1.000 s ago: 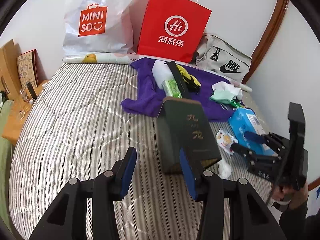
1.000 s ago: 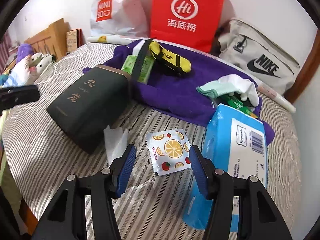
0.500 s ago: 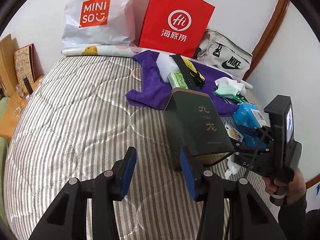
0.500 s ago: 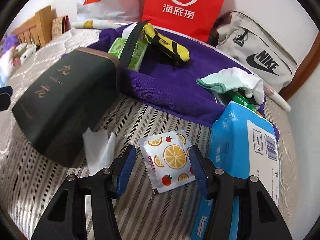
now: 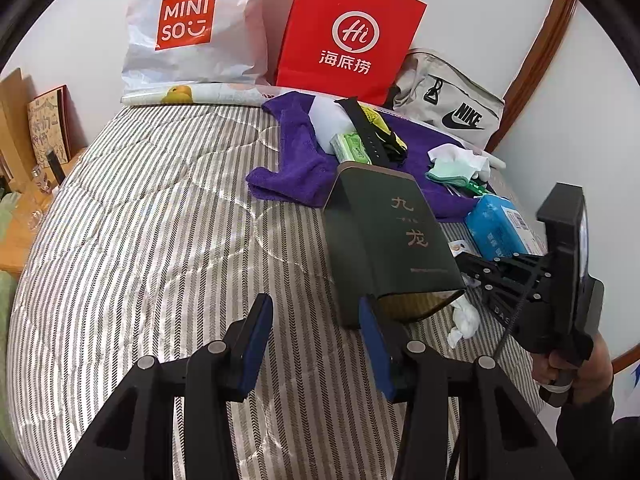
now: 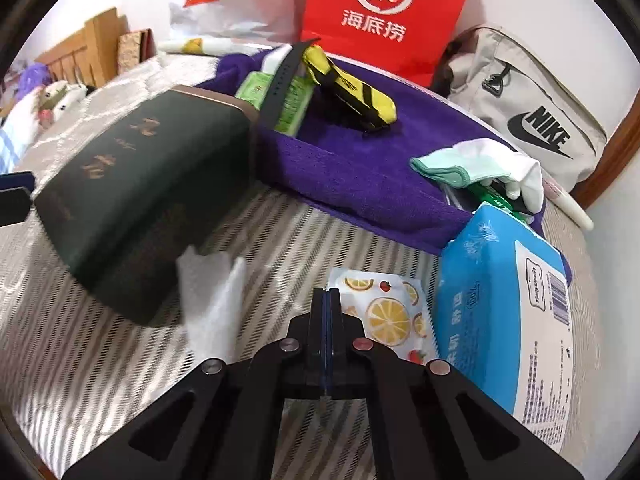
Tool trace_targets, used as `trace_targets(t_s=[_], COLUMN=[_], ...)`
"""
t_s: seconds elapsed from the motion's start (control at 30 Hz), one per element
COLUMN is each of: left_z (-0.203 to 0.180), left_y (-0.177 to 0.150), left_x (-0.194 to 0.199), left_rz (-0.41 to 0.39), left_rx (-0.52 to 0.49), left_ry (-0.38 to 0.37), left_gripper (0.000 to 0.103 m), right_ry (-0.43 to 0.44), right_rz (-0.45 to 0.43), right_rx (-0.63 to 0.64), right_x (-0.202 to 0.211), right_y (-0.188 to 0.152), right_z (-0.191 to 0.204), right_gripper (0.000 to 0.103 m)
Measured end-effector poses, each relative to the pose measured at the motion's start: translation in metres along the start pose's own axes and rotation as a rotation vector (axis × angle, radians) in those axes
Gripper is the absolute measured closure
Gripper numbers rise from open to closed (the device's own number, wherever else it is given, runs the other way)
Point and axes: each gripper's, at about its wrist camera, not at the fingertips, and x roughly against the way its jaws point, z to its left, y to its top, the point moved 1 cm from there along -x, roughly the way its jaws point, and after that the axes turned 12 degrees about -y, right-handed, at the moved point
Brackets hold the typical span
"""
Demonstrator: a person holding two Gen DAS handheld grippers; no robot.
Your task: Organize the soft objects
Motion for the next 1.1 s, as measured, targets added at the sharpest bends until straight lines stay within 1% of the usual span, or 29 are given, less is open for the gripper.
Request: trace_targets(t_s=[0.23, 0.47, 0.5, 0.57, 0.6, 0.63, 0.73, 0.77, 0.8, 0.83, 0.97, 1.1], left_z=[-0.002, -0.001, -0.002, -0.001, -0.001, 0.000, 0.002, 0.003, 0.004, 0.004, 0.004, 0.005], left_y=[-0.005, -0.013, -0.013, -0.013, -0.013, -0.013, -0.012, -0.011, -0.011, -0.010, -0.011, -0.012], left_x=[0.004, 0.003, 0.003, 0.003, 0.003, 0.003, 0.004, 0.003, 0.003, 0.002, 0.000, 0.000], left_rz=[-0.001, 0.009, 0.010, 0.013, 0.014, 0.014, 0.009, 0.008, 0.008, 0.009, 0.013, 0.014], left_rx=[0.009, 0.034, 0.033, 0.033, 0.033, 0.032, 0.035, 0.037, 0.038, 0.040, 0.034, 0.034], left_ry=[0.007, 0.002, 0.003, 0.005, 0.006, 0.006, 0.006, 0.003, 0.001, -0.002, -0.007, -0.011], left_gripper=[0.060, 0.060, 0.060, 0.060, 0.060, 0.060, 0.060, 0.060, 0.060, 0.060, 0.060, 0.060], right_ry=[0.073, 0.093, 0.095, 0.091, 0.079, 0.065, 0.031, 0.006, -0.007, -0.012, 0.015, 0.016], right_rz=[-0.030, 0.005, 0.011, 0.031, 0.032, 0.025, 0.024, 0.024, 0.024, 0.017, 0.032, 0.035], right_rx=[-0.070, -0.072, -0.072, -0.064, -0.054, -0.046, -0.016, -0.017, -0.025, -0.044, -0.150, -0.213], right_x=[0.026, 0.025, 0.022, 0.016, 0.014, 0.014, 0.012, 0.010, 0.009, 0.007, 0.000, 0.002], right_y=[-0.009, -0.019, -0.018, -0.016, -0.016, -0.016, -0.018, -0.018, -0.017, -0.017, -0.018, -0.025], right_z=[-0.014, -0.009, -0.007, -0.004, -0.003, -0.002, 0.004, 0.007, 0.008, 0.007, -0.003, -0.008], right_gripper=[0.103, 0.102, 0.100, 0.087, 0.076, 0.073, 0.069, 0.068, 0.065, 0.065, 0.065, 0.066])
